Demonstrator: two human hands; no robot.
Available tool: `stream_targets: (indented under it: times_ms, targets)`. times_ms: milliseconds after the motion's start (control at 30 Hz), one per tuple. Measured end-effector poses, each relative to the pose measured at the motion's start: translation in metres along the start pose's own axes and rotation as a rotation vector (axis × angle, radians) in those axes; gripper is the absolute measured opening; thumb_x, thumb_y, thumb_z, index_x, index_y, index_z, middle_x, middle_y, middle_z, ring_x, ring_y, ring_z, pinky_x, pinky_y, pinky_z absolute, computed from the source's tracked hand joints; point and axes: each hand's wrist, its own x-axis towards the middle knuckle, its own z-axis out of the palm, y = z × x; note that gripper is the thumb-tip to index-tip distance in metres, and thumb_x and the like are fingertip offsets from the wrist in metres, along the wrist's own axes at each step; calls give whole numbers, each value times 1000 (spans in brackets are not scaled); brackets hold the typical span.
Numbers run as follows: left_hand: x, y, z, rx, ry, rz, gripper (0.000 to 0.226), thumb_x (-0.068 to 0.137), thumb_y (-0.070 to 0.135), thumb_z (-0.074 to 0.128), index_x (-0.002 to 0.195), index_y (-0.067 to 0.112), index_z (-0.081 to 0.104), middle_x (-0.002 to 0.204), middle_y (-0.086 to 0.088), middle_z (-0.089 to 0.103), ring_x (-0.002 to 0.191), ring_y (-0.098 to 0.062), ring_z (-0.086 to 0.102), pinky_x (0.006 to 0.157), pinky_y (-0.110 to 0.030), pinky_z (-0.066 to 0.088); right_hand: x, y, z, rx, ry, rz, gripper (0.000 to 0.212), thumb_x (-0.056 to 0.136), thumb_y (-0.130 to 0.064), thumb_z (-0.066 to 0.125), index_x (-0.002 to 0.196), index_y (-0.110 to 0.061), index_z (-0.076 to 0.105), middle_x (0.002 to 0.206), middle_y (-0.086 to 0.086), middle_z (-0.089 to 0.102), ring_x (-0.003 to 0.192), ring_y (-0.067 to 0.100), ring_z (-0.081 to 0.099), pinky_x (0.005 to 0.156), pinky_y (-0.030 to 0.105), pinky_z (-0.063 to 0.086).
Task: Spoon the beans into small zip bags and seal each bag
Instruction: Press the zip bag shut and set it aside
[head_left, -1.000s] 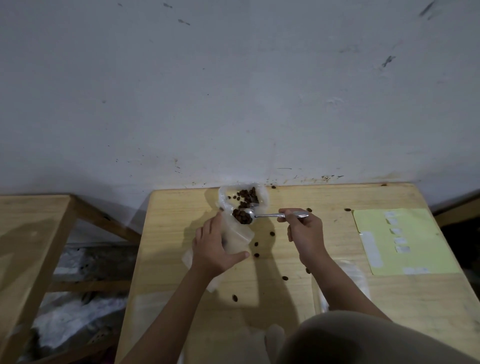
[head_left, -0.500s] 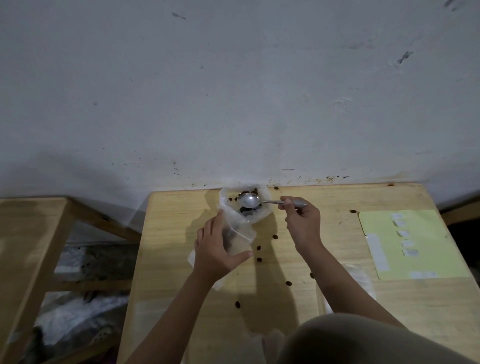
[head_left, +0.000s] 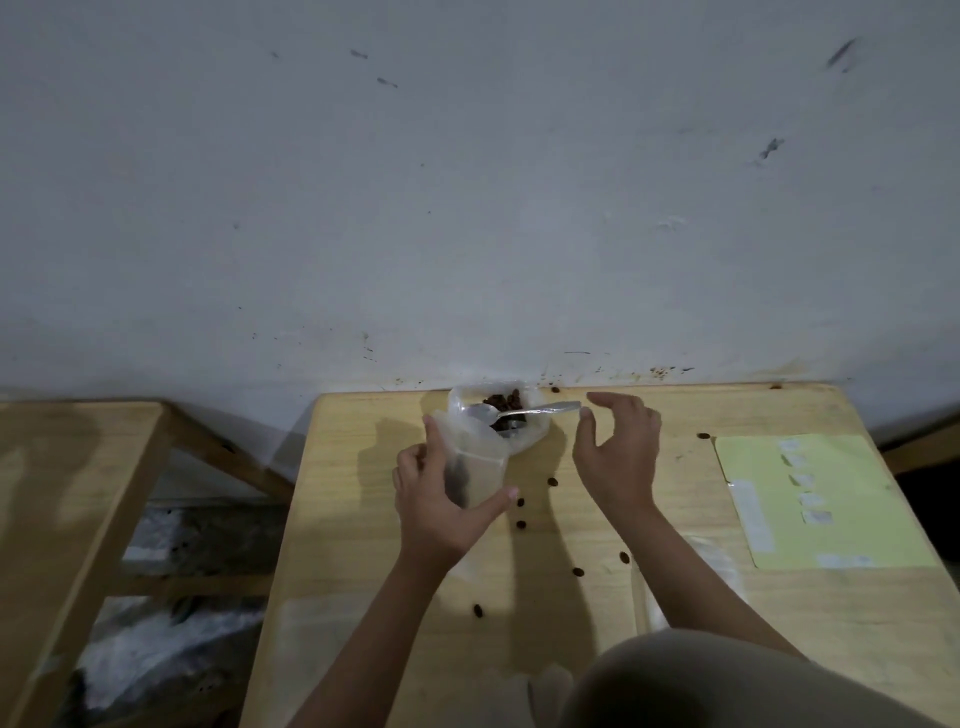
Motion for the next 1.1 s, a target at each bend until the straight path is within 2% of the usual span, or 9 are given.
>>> stream_targets:
  times_ms: [67,133,233,333,400,500,600,900,1100]
  targets:
    - [-4,9,-1,-37,6,-31,122,45,77,65,138,53,-10,120,11,22,119,-11,25,106,-40,34,-10,-7,-14,203,-194,7,10,88,-16,59,91,-14,68,86,-1,69,83,16,63,72,26,48]
    - [-9,18,-1,-66,4,-38,124,43,77,65,137,53,-11,120,12,19,118,-8,23,106,-32,31,-19,-21,-26,439,-459,195,12,92,-14,59,87,-13,69,79,0,71,72,7,66,65,18,48]
    - [-20,24,-2,-111,-65,-38,125,54,64,78,145,43,-6,120,9,20,114,-1,19,100,-20,27,-34,-33,-35,670,-661,392,18,93,-20,57,84,-15,71,78,-1,72,66,8,66,62,18,50]
    - [-34,27,-4,-174,-136,-36,103,72,42,78,149,35,9,122,5,30,109,-4,39,84,-6,35,-48,-32,-40,695,-640,375,10,87,-16,65,80,-12,72,72,2,68,65,11,60,63,24,49]
    - [-43,30,-5,-262,-90,-64,77,80,32,73,144,32,30,117,3,46,101,-3,51,71,-7,43,-54,-30,-45,688,-568,378,11,85,-14,68,77,-8,71,68,4,68,63,11,60,63,27,50]
    - [-54,32,-6,-372,20,-120,31,87,24,66,115,27,53,99,0,62,92,-13,62,68,-10,47,-59,-24,-55,682,-477,424,14,85,-16,68,76,-6,70,74,11,68,66,15,61,64,30,52]
    - [-63,32,-3,-395,3,-97,4,89,22,63,89,18,62,85,-2,66,80,-16,62,73,-26,48,-66,-18,-63,679,-457,424,16,86,-16,68,73,-7,67,73,11,65,64,12,59,60,27,52]
    - [-92,50,8,-454,112,-38,15,90,18,63,77,10,58,74,-5,59,63,-11,51,60,-22,43,-79,-10,-80,730,-419,390,21,87,-5,63,66,-11,62,64,3,62,58,4,57,59,18,49]
    - [-96,67,16,-510,69,-7,20,90,12,61,72,12,54,63,2,46,55,-7,40,53,-18,35,-75,-4,-92,762,-381,372,23,89,-3,60,66,-7,59,62,4,59,57,7,53,59,19,46]
